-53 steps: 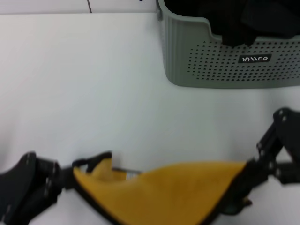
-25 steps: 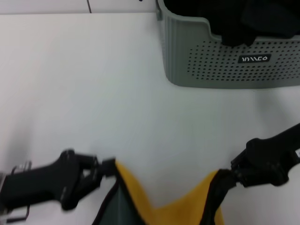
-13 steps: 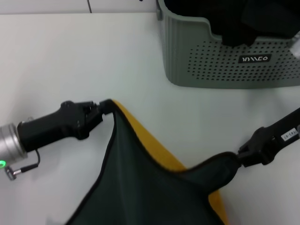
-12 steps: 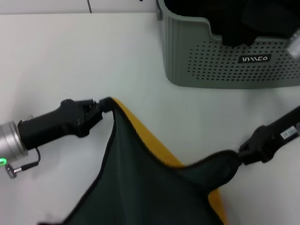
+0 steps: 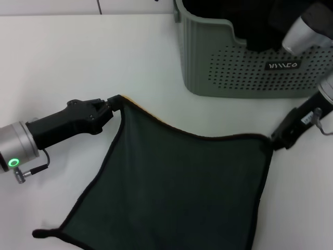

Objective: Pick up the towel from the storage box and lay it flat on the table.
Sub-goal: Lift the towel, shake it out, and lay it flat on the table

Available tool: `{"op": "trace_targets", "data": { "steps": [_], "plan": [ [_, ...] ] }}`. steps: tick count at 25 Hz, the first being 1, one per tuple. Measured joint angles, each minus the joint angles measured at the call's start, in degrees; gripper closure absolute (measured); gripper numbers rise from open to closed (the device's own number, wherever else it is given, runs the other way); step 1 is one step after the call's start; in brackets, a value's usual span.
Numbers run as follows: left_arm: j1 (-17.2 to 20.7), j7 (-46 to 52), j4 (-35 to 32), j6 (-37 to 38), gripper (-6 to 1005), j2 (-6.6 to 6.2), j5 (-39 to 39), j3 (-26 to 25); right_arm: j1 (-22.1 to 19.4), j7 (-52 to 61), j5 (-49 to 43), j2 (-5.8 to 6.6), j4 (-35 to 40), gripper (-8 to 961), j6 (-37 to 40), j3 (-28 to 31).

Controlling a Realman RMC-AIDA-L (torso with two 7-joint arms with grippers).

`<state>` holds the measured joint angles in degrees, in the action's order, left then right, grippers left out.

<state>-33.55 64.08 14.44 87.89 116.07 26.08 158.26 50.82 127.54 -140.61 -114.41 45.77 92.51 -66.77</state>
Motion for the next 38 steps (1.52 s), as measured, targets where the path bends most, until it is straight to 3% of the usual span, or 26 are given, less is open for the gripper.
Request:
{"op": "trace_targets", "data": {
  "steps": [8,18,38],
  "plan": [
    [-0.79,-0.44,0.17,-6.82,938,1.02,0.22,0.0,1.39,0.77,-2.73,-1.08,1.37,930,-4.14,-0.29],
    [-2.7,-1.93,0.39,-13.99,935,1.47,0.99,-0.07,1.89,1.21,-3.67,-1.35,1.69,929,-9.63,-1.99],
    [-4.76,-4.8,0.59,-17.49,929,1.97,1.15,0.33,1.38,4.14,-5.33,-1.36,2.03,929,-13.05,-3.11]
  ]
}}
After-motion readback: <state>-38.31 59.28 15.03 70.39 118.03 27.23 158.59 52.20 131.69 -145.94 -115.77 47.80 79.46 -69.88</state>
